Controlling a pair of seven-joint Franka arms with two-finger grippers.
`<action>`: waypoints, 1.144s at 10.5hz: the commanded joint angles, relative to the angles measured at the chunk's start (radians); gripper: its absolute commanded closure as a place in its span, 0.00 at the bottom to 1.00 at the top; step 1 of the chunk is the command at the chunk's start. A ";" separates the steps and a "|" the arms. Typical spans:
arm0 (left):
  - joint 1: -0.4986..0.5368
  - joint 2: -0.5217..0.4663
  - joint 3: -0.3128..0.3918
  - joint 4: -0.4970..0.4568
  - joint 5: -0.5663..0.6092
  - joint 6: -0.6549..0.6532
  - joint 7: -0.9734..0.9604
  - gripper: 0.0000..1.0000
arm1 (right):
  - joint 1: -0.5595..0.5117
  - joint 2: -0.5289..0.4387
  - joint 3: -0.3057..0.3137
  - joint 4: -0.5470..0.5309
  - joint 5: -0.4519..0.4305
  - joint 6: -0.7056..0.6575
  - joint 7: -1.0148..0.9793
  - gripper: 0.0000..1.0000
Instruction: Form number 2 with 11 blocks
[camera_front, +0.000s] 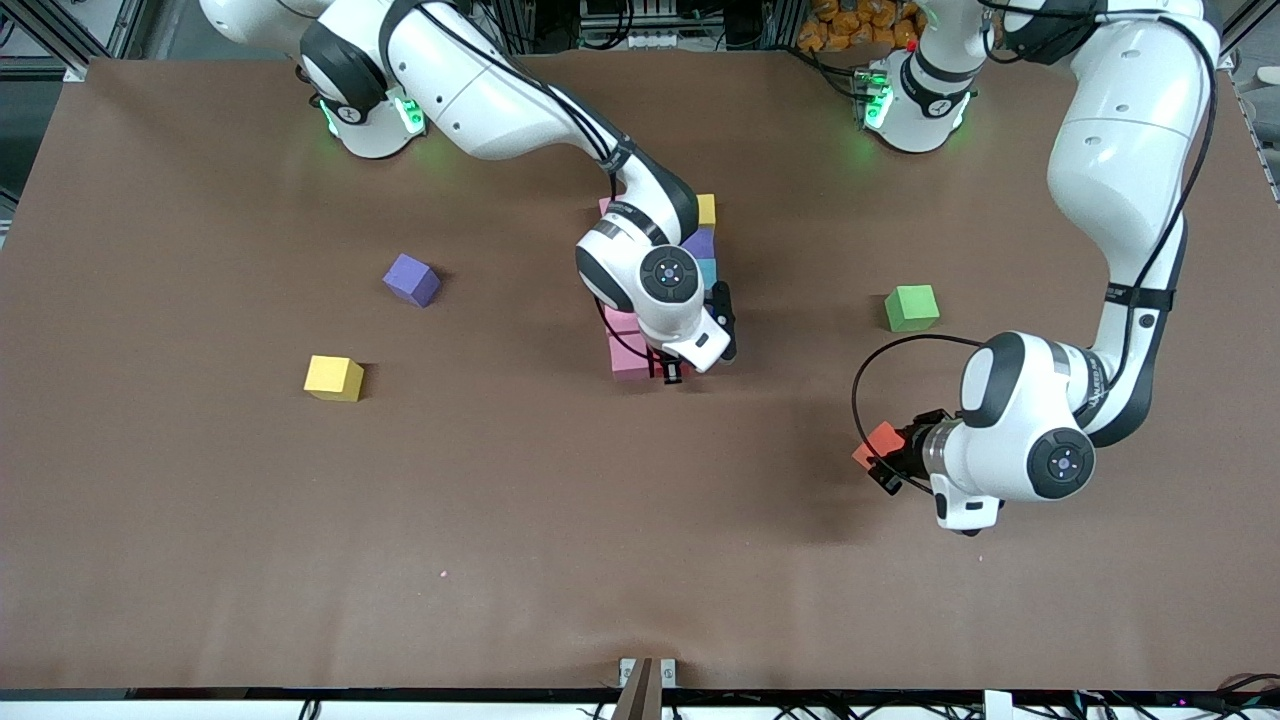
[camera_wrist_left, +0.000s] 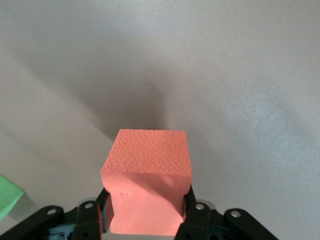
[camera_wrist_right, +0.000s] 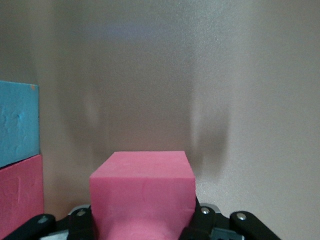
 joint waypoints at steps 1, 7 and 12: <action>0.005 -0.069 -0.030 -0.073 0.001 0.017 -0.154 0.56 | -0.003 -0.032 0.000 -0.044 -0.026 -0.010 -0.008 0.70; -0.075 -0.123 -0.055 -0.202 0.014 0.192 -0.503 0.56 | -0.007 -0.035 0.000 -0.042 -0.026 -0.013 0.001 0.00; -0.093 -0.198 -0.058 -0.375 0.014 0.344 -0.670 0.73 | -0.009 -0.074 0.004 -0.039 -0.012 -0.077 0.009 0.00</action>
